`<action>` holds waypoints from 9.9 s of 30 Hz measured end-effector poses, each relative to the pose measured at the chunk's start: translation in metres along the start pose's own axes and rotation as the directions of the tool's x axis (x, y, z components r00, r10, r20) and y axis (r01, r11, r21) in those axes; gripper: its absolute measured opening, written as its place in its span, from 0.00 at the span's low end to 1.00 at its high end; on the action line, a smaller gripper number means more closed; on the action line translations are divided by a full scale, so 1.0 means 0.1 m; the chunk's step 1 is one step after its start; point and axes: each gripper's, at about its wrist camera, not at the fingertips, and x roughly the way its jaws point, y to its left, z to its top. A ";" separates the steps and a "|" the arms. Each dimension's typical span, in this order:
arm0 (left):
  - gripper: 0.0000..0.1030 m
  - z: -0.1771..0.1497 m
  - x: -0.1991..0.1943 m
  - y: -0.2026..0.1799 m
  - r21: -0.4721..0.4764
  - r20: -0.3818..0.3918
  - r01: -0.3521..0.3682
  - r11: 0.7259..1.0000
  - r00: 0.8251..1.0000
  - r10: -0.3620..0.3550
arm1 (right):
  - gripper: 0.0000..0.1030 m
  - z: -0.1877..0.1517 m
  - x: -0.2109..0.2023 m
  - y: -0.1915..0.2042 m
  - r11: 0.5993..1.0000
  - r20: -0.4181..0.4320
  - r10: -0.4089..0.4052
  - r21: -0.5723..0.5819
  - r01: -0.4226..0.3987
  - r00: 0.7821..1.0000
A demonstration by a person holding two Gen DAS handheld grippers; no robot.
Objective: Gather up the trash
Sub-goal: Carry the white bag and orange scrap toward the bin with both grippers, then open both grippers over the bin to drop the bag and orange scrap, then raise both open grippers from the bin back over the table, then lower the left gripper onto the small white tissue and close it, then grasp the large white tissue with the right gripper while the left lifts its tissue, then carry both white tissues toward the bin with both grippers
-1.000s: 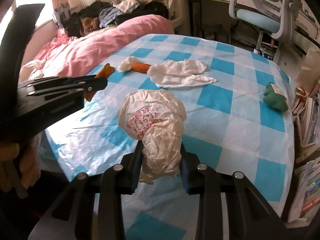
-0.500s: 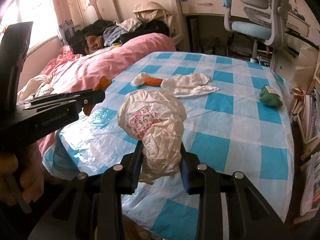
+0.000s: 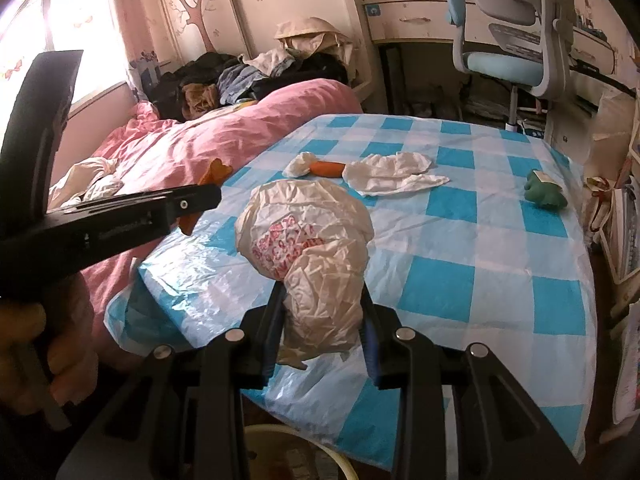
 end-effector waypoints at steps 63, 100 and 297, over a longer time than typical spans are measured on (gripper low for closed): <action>0.15 -1.14 -0.52 0.11 -0.064 -0.140 0.028 0.998 0.989 -0.037 | 0.51 -1.37 -0.41 0.69 0.986 -0.350 0.058 -0.128 -0.109 0.935; 0.84 -1.36 -0.84 0.19 -0.113 -0.054 -0.094 0.989 0.995 0.089 | 0.87 -1.04 -0.85 0.38 0.993 0.020 -0.116 0.012 0.116 0.993; 0.12 0.82 0.65 0.10 0.037 -0.088 0.069 0.997 0.994 -0.065 | 0.06 0.47 0.35 0.10 0.980 -0.118 -0.037 -0.198 0.013 0.992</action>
